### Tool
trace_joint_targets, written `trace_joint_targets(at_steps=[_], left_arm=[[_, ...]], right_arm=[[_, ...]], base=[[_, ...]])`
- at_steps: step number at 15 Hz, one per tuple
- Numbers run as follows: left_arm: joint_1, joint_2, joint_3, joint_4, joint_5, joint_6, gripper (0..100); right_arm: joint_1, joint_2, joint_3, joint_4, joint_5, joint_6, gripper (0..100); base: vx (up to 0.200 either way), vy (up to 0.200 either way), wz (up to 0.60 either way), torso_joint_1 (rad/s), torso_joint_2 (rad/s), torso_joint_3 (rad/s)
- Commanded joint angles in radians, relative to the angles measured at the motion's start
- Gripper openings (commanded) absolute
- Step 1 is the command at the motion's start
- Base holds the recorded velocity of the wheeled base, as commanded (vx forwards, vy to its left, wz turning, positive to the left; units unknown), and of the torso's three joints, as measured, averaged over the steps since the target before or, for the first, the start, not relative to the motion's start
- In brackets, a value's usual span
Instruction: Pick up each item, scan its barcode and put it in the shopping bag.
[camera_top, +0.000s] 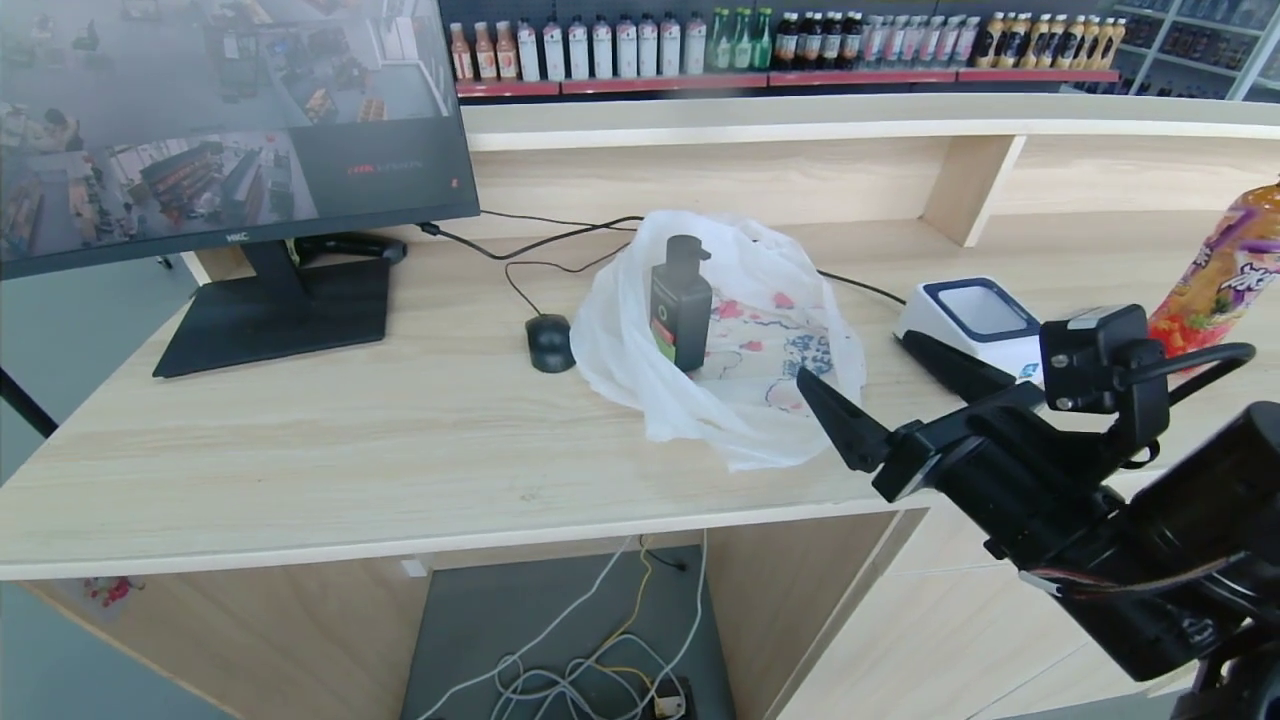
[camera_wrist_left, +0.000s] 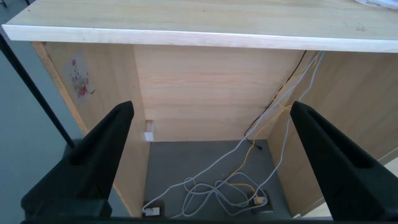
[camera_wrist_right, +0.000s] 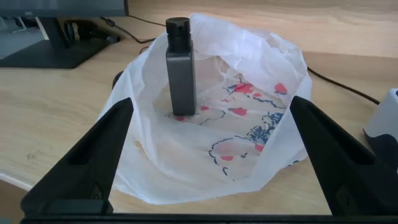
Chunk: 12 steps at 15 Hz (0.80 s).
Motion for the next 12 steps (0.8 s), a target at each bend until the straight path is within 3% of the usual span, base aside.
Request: trace_joint_targets(at_steps=[1,2,5,12], left_arm=[[0.0,0.0,0.0,0.0,0.0,-0.001,100],[0.0,0.0,0.0,0.0,0.0,-0.001,100],[0.0,0.0,0.0,0.0,0.0,-0.005,100],[0.0,0.0,0.0,0.0,0.0,-0.008,100]], right_arm=[[-0.001,0.012,-0.013,-0.002,0.0,0.0,100],[-0.005,0.015,-0.017,-0.002,0.0,0.0,100],[-0.061,0.02,-0.027,-0.002,0.0,-0.002,100],[-0.074,0.032,-0.069,-0.002,0.0,-0.002,100]], base=[[0.0,0.0,0.0,0.0,0.0,0.0],[0.0,0.0,0.0,0.0,0.0,0.0],[0.0,-0.2,0.0,-0.001,-0.01,0.007],[0.0,-0.2,0.0,0.006,0.0,0.002]])
